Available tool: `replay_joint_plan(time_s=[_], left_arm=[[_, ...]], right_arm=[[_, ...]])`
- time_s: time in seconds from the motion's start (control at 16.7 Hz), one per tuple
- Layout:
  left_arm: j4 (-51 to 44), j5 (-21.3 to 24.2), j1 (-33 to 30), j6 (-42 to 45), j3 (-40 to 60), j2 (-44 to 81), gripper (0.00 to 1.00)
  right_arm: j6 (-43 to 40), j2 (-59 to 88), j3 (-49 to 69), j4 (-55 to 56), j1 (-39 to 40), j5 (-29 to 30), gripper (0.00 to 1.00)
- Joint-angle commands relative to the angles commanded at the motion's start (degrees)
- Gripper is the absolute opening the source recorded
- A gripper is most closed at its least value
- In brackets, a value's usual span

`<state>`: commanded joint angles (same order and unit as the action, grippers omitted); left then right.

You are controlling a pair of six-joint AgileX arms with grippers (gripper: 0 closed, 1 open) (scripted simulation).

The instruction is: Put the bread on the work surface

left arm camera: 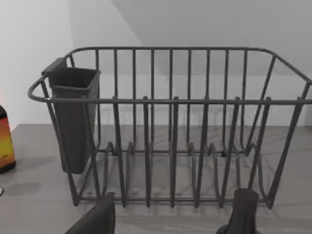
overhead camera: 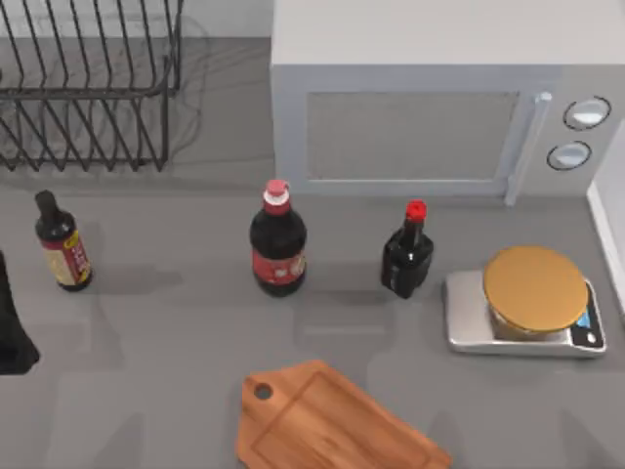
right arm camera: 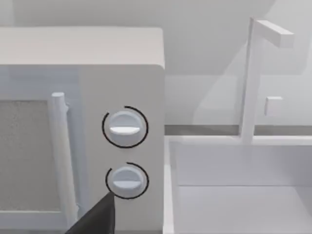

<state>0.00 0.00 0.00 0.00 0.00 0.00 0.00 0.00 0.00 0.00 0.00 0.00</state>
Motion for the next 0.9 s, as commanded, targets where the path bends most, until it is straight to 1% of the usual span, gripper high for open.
replay_joint_plan(time_s=[0.24, 0.42, 0.66, 0.9], left_arm=[[-1.2, -0.1, 0.4, 0.2, 1.7, 1.8, 1.0], [-5.9, -0.2, 1.6, 1.0, 8.8, 9.0, 1.0], [-16.1, -0.2, 3.9, 2.8, 24.0, 27.2, 1.0], [-29.2, -0.1, 6.6, 5.0, 41.8, 53.4, 1.0]], right_arm=[[0.0, 0.0, 0.0, 0.0, 0.0, 0.0, 1.0], [0.0, 0.0, 0.0, 0.0, 0.0, 0.0, 1.0], [0.0, 0.0, 0.0, 0.0, 0.0, 0.0, 1.0], [0.0, 0.0, 0.0, 0.0, 0.0, 0.0, 1.0]])
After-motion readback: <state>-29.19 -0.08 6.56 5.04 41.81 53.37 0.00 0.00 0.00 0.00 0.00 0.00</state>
